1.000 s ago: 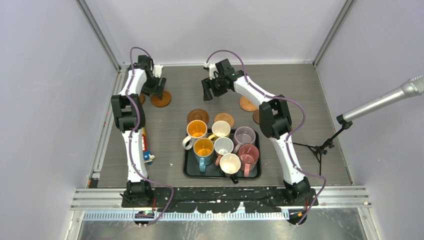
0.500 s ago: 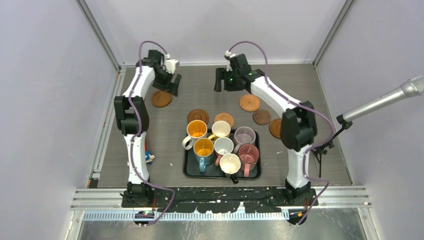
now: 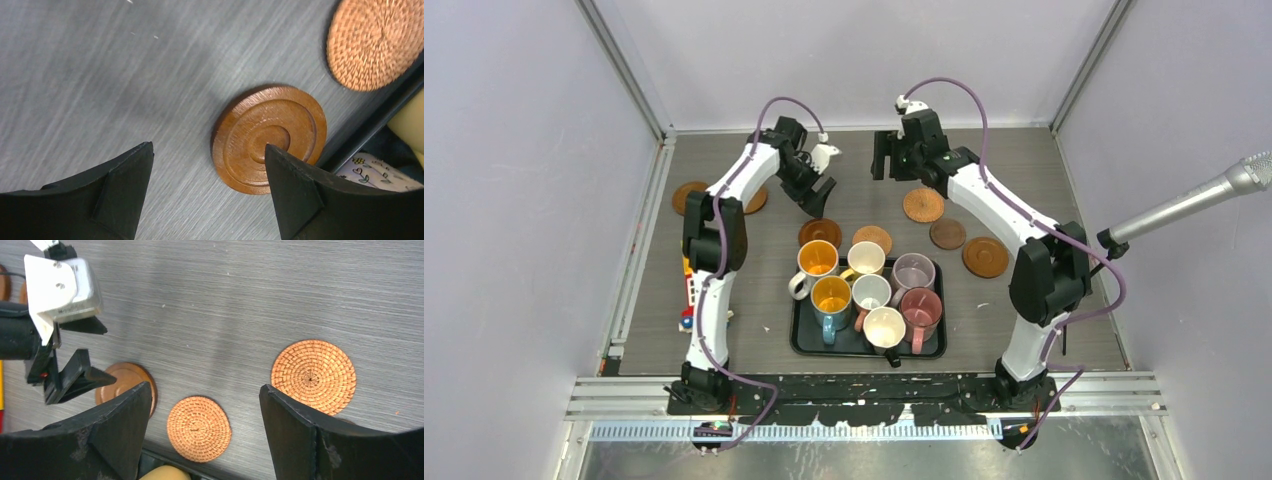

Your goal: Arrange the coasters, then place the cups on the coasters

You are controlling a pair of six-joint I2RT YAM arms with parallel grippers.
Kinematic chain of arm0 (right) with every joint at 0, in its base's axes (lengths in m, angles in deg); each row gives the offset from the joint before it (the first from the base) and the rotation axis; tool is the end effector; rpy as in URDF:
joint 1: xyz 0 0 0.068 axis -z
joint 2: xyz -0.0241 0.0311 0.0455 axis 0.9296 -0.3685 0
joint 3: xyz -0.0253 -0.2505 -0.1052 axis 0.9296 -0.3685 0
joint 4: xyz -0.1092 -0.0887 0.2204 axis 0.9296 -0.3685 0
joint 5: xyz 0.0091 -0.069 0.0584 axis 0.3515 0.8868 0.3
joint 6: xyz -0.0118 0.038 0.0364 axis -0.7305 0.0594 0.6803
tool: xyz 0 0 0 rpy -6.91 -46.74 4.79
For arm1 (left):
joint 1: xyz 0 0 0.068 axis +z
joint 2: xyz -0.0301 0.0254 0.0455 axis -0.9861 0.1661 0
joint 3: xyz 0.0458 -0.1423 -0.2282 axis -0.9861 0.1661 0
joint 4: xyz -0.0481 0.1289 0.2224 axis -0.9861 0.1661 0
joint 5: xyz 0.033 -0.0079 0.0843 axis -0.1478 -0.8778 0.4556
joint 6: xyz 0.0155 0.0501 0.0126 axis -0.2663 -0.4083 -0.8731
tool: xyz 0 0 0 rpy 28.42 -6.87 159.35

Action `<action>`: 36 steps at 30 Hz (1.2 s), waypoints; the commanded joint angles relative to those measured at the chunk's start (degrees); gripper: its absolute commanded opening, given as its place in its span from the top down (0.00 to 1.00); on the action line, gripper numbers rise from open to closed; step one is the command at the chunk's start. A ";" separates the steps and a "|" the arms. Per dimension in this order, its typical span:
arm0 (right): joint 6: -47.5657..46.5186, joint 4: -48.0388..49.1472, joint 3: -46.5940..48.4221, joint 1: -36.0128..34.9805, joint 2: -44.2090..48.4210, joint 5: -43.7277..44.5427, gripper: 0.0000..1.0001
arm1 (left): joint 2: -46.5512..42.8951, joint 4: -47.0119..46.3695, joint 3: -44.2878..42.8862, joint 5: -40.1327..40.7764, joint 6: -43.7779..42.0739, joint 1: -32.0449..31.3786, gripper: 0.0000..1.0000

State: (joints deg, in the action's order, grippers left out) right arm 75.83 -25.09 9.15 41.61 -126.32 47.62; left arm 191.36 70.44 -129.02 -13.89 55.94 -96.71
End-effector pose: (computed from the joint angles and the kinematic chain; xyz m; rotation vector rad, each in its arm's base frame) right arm 0.3766 0.1878 0.3170 -0.1668 2.1948 0.3682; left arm 0.4603 -0.1500 0.2091 1.1040 2.4667 -0.5522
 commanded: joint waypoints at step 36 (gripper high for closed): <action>-19.70 -15.72 -1.17 14.89 0.11 -10.62 0.17 | 14.00 -8.26 -13.23 21.18 5.33 2.30 0.55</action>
State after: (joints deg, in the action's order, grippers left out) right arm 59.85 -37.86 8.82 55.71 -130.54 39.14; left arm 202.64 61.81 -140.86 1.91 60.27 -97.39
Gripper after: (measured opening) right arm 0.832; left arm 0.458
